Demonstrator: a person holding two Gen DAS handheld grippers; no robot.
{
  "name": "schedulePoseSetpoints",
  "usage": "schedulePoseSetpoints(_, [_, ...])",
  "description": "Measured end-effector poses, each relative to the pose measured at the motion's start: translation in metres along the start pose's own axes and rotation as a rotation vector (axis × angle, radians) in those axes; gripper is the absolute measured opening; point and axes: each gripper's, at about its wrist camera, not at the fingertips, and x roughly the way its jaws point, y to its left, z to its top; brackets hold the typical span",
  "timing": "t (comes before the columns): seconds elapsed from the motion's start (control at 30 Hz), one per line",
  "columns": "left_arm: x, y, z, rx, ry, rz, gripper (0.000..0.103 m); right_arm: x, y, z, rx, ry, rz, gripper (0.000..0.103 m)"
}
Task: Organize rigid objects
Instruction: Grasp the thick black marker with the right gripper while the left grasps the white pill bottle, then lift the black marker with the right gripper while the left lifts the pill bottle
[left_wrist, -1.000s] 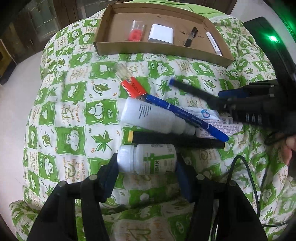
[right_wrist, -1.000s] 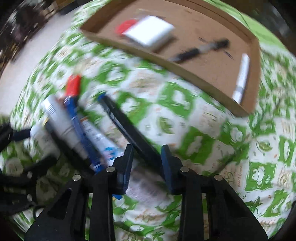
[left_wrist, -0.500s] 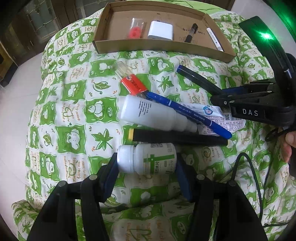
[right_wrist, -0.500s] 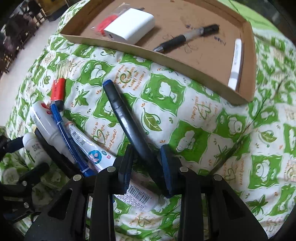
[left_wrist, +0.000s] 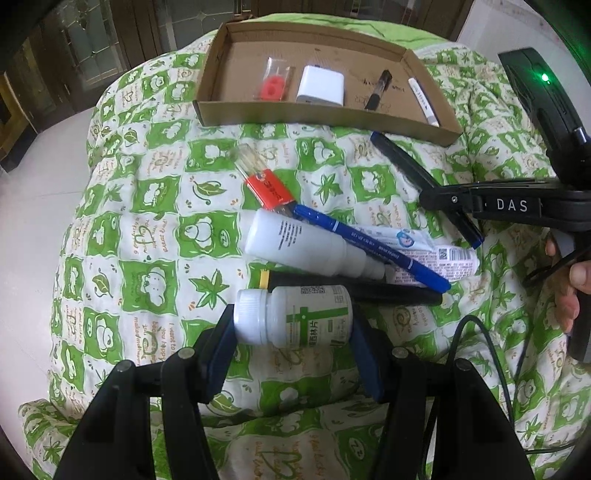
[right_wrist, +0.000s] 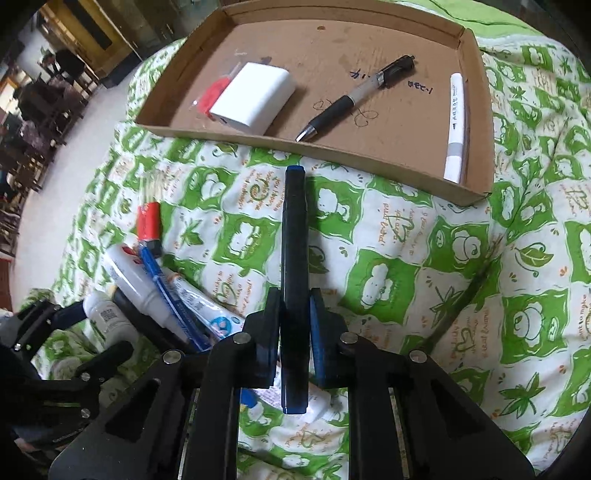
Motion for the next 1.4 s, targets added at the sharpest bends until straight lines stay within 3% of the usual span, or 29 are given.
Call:
schedulePoseSetpoints(0.3, [-0.009,0.009,0.000,-0.036,-0.030,-0.028,0.058,-0.019,-0.012,-0.008,0.011,-0.024,0.009,0.014])
schedulePoseSetpoints(0.63, [-0.014,0.012,-0.001,-0.046,-0.051,-0.030,0.058,-0.009,0.000,-0.005,0.001,-0.038,-0.010,0.014])
schedulePoseSetpoints(1.1, [-0.023,0.018,-0.001,-0.078,-0.095,-0.048,0.058,-0.031,0.004,-0.004,-0.023,-0.134,-0.058,0.014])
schedulePoseSetpoints(1.23, [-0.023,0.017,0.000,-0.079,-0.096,-0.050,0.058,-0.040,-0.001,-0.004,-0.001,-0.152,-0.011,0.014])
schedulePoseSetpoints(1.4, [-0.024,0.018,-0.001,-0.081,-0.097,-0.054,0.058,-0.059,-0.018,-0.006,0.075,-0.192,0.115,0.014])
